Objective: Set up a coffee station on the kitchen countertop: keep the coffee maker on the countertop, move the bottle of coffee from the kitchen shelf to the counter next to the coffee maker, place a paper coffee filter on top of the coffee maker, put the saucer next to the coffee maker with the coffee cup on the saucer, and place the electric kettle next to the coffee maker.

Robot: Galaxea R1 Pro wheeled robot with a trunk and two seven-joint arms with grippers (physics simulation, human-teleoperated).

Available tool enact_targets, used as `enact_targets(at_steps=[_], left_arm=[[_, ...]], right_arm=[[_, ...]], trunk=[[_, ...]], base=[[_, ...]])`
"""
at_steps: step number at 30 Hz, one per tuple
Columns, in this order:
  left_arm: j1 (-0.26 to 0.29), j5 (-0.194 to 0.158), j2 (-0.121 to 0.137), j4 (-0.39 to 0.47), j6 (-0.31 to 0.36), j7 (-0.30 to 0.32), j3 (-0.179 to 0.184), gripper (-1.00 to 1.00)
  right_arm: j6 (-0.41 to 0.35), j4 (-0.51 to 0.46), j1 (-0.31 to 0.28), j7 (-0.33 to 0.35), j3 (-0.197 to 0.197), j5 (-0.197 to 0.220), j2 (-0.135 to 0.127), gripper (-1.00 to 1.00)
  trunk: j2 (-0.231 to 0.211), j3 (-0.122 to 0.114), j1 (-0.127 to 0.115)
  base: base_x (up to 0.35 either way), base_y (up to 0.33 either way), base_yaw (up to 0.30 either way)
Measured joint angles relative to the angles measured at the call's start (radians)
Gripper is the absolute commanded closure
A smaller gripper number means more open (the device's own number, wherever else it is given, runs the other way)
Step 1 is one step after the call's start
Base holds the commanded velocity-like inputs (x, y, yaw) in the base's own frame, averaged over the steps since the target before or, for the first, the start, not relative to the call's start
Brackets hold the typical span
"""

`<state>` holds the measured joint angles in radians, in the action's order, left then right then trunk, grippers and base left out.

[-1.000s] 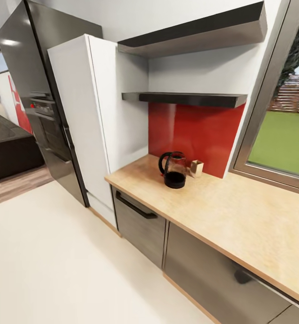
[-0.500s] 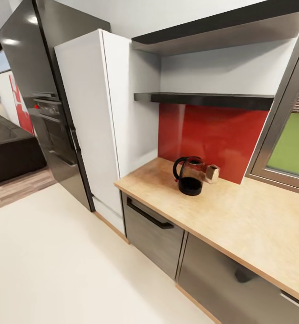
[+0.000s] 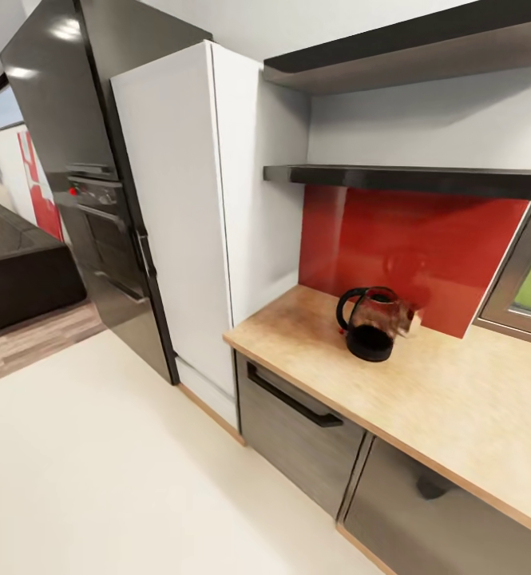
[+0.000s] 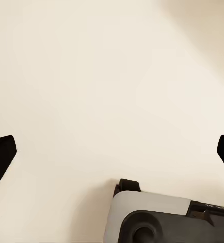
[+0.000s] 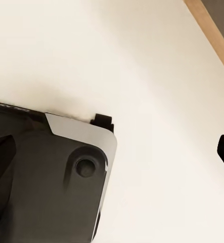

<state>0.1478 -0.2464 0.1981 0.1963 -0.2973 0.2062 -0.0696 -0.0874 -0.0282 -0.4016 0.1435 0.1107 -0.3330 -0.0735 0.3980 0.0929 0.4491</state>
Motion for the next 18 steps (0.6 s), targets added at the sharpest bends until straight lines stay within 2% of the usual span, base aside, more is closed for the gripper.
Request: enact_targets(at_steps=[7, 18], left_arm=[[0.000, 0.000, 0.000, 0.000, 0.000, 0.000, 0.000, -1.00], [0.000, 0.000, 0.000, 0.000, 0.000, 0.000, 0.000, -1.00]], right_arm=[[0.000, 0.000, 0.000, 0.001, 0.000, 0.000, 0.000, -1.00], [0.000, 0.000, 0.000, 0.001, 0.000, 0.001, -0.001, -1.00]], trunk=[[0.000, 0.000, 0.000], [0.000, 0.000, 0.000]], base=[[0.200, 0.286, -0.036], [0.185, 0.289, -0.246]])
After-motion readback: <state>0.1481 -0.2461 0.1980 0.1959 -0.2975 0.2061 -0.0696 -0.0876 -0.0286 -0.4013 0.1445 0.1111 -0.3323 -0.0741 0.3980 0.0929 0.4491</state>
